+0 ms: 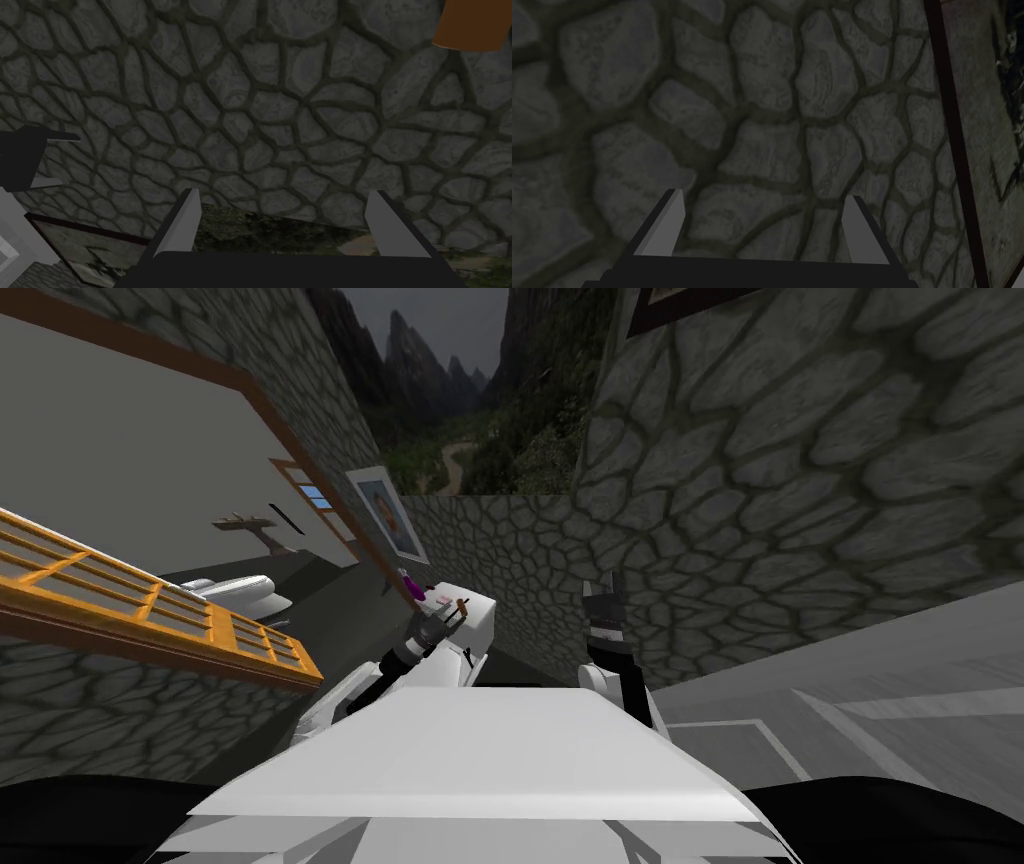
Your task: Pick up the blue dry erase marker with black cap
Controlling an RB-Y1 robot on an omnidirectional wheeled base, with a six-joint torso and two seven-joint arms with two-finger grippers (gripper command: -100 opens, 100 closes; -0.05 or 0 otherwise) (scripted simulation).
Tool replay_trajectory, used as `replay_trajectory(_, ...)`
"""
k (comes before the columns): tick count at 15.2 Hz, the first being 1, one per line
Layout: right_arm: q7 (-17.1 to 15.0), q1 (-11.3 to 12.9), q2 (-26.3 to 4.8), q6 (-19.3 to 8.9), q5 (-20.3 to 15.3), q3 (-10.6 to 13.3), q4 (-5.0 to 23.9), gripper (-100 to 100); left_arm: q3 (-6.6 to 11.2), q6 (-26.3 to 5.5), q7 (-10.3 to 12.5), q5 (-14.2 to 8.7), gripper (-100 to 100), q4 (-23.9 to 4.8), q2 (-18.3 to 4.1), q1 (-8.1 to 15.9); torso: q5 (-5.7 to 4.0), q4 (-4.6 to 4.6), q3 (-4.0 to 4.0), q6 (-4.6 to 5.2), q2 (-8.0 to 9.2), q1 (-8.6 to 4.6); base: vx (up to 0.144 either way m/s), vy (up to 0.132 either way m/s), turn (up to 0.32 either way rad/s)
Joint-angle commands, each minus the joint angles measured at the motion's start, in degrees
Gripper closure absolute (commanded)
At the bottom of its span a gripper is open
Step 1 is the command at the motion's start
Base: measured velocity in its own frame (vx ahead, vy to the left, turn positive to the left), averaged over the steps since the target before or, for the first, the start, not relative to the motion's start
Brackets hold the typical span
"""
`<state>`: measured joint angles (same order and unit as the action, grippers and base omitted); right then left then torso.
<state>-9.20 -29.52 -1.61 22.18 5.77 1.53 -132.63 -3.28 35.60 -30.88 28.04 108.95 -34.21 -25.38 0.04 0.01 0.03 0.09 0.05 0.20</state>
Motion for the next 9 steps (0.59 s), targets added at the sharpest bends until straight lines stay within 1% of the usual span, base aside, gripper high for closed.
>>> replay_trajectory(1, 0.0, 0.0, 0.0, 0.0, 0.0, 0.0, 0.0, 0, -0.32, 1.29, -2.86, 2.61, -100, -1.19, -2.47, -0.03, 0.0, 0.0, 0.0, 0.0, 0.0, 0.0, -0.037, 0.052, -0.289)
replay_trajectory(2, 0.0, -0.01, 0.0, 0.0, 0.0, -0.01, 0.0, 0, -0.32, 1.29, -2.91, 2.61, -100, -1.19, -2.47, -0.03, 0.01, 0.0, 0.0, -0.06, 0.0, 0.05, -0.024, 0.044, -0.041)
replay_trajectory(3, 0.0, -0.02, 0.0, 0.0, 0.0, -0.01, 0.0, 0, -0.86, 2.6, -4.85, 4.83, -100, -2.95, -4.82, 0.41, 0.01, 0.0, -0.01, -0.11, -0.02, 0.04, -0.025, 0.035, -0.187)
replay_trajectory(4, 0.0, -0.01, 0.0, 0.0, 0.0, -0.01, 0.0, 0, -0.86, 2.6, -5.6, 5.36, -100, -2.95, -5.17, 0.41, 0.0, -0.01, -0.01, -0.05, -0.03, 0.03, -0.028, 0.035, -0.267)
replay_trajectory(5, 0.0, -0.01, 0.0, 0.0, 0.0, -0.01, 0.0, 0, -0.86, 2.6, -5.6, 5.36, -100, -2.95, -5.17, 0.41, 0.01, -0.01, -0.02, -0.05, -0.03, 0.02, -0.02, 0.027, -0.126)
replay_trajectory(6, 0.0, -0.02, 0.0, 0.0, 0.0, -0.01, 0.0, 0, -1.4, 3.93, -7.66, 7.7, -100, -4.73, -7.67, 0.86, 0.0, -0.01, -0.02, -0.09, -0.05, -0.01, -0.027, 0.024, -0.273)
replay_trajectory(7, 0.0, -0.01, 0.0, 0.0, 0.0, 0.0, 0.0, 0, -1.4, 3.93, -8.33, 8.14, -100, -4.73, -7.88, 0.86, -0.01, -0.01, -0.03, -0.04, -0.05, -0.02, -0.03, 0.032, -0.271)
replay_trajectory(8, 0.0, -0.01, 0.0, 0.0, 0.0, -0.01, 0.0, 0, -1.95, 5.28, -9.69, 9.68, -100, -6.52, -9.96, 1.32, 0.0, -0.01, -0.02, -0.05, -0.05, 0.0, -0.033, 0.04, -0.334)
replay_trajectory(9, 0.0, -0.01, 0.0, 0.0, 0.0, 0.0, 0.0, 0, -1.95, 5.28, -10.88, 10.83, -100, -6.52, -10.59, 1.32, 0.0, -0.01, -0.02, -0.03, -0.04, 0.02, -0.036, 0.042, -0.325)
